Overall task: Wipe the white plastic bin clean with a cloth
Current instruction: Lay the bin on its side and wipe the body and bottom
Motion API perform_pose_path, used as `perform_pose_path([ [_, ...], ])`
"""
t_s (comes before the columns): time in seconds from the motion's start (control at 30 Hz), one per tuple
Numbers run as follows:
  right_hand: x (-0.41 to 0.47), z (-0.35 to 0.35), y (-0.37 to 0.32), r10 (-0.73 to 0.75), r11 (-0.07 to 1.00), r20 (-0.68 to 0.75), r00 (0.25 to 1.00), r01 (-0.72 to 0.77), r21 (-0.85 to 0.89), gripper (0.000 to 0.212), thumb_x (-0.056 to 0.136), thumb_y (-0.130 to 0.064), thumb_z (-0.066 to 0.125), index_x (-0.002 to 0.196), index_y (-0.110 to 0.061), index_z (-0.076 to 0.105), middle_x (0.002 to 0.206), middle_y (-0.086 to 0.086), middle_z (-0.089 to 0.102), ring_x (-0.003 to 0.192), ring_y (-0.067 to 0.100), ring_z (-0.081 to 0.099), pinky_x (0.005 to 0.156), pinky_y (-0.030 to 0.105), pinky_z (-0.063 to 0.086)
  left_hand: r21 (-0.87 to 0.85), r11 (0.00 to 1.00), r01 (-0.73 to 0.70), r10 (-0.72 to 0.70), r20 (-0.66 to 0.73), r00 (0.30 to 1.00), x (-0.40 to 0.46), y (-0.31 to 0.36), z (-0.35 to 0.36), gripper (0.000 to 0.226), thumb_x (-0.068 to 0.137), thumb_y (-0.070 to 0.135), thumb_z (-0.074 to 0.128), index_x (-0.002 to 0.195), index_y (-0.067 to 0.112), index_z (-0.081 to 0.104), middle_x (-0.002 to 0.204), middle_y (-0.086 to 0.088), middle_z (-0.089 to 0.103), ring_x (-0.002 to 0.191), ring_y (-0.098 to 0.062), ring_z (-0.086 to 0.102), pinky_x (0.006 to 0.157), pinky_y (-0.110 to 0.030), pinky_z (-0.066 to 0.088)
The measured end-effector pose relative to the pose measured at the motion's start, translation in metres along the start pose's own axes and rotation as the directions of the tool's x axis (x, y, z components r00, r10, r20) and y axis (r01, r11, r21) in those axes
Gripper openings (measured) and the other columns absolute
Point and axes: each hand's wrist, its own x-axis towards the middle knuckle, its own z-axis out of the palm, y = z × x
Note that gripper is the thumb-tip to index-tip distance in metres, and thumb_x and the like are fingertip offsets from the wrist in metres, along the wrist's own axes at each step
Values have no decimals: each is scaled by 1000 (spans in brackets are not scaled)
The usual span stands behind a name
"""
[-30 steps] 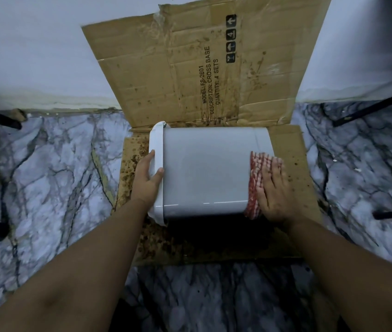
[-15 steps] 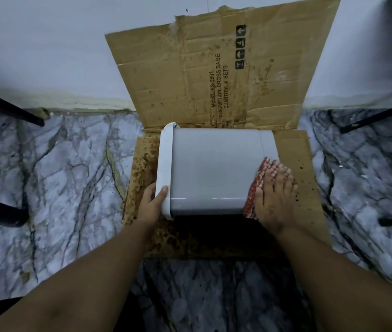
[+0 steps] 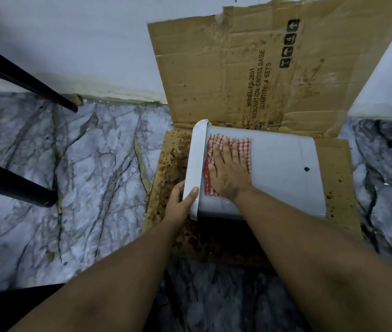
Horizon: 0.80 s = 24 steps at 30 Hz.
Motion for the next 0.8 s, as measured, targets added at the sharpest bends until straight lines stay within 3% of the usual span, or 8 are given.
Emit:
perform_pose_path([
  [0.1, 6, 1, -3, -22, 1000, 0, 1000, 22, -1, 72, 95, -50, 5, 158, -18, -3, 166, 11, -10, 152, 31, -13, 123, 50, -6, -22, 1000, 10, -10, 13, 1000, 1, 0, -2, 32, 94, 31, 68, 124, 31, 55, 123, 6, 65, 106, -12, 66, 76, -21, 56],
  [0.23, -18, 3, 21, -81, 996, -37, 996, 79, -38, 68, 99, -52, 12, 158, -24, -3, 166, 7, -9, 151, 27, -16, 123, 49, -7, -26, 999, 38, -37, 21, 999, 5, -2, -5, 32, 91, 35, 72, 119, 37, 56, 124, 5, 65, 107, -15, 68, 85, -34, 58],
  [0.33, -51, -6, 68, 118, 993, -116, 986, -117, 14, 65, 100, -51, 21, 158, -26, 6, 166, 9, 0, 152, 32, -5, 122, 52, -5, -20, 998, 60, -59, 42, 997, 8, -4, -10, 51, 83, 49, 78, 125, 36, 54, 127, 4, 65, 108, -17, 69, 89, -41, 59],
  [0.43, -91, -5, 135, 423, 905, -227, 877, -419, 71, 64, 100, -46, 25, 156, -16, 20, 162, 25, 14, 149, 45, 10, 119, 59, 0, -23, 994, 104, -103, 65, 993, 8, -3, -10, 89, 70, 63, 80, 143, 27, 44, 136, 3, 60, 114, -18, 67, 96, -44, 56],
  [0.5, -115, 0, 164, 550, 835, -225, 804, -519, 185, 65, 100, -47, 25, 154, -10, 28, 155, 34, 24, 141, 52, 25, 117, 64, 19, -13, 994, 104, -103, 65, 993, 5, -1, -7, 77, 81, 56, 76, 144, 26, 44, 134, 3, 61, 113, -18, 67, 94, -42, 56],
  [0.57, -131, 10, 169, 608, 778, -206, 767, -525, 345, 70, 99, -48, 28, 153, -3, 27, 149, 38, 31, 134, 54, 35, 113, 61, 29, -25, 994, 109, -108, 54, 993, 2, 1, -2, 60, 92, 46, 70, 142, 25, 45, 131, 3, 62, 112, -18, 66, 90, -39, 57],
  [0.67, -136, 11, 150, 697, 680, -221, 682, -530, 507, 77, 96, -47, 30, 148, 10, 31, 141, 39, 41, 129, 53, 42, 112, 57, 32, -69, 987, 146, -143, 40, 989, -2, 7, 5, 51, 96, 41, 65, 140, 26, 44, 128, 5, 63, 111, -18, 66, 84, -38, 57],
  [0.8, -131, -7, 137, 698, 660, -237, 675, -480, 578, 74, 95, -44, 38, 148, 7, 32, 142, 35, 43, 129, 50, 42, 110, 52, 32, -102, 977, 185, -183, 27, 983, -4, 21, 9, 50, 95, 46, 64, 138, 24, 49, 125, 0, 67, 107, -22, 69, 73, -37, 56],
])
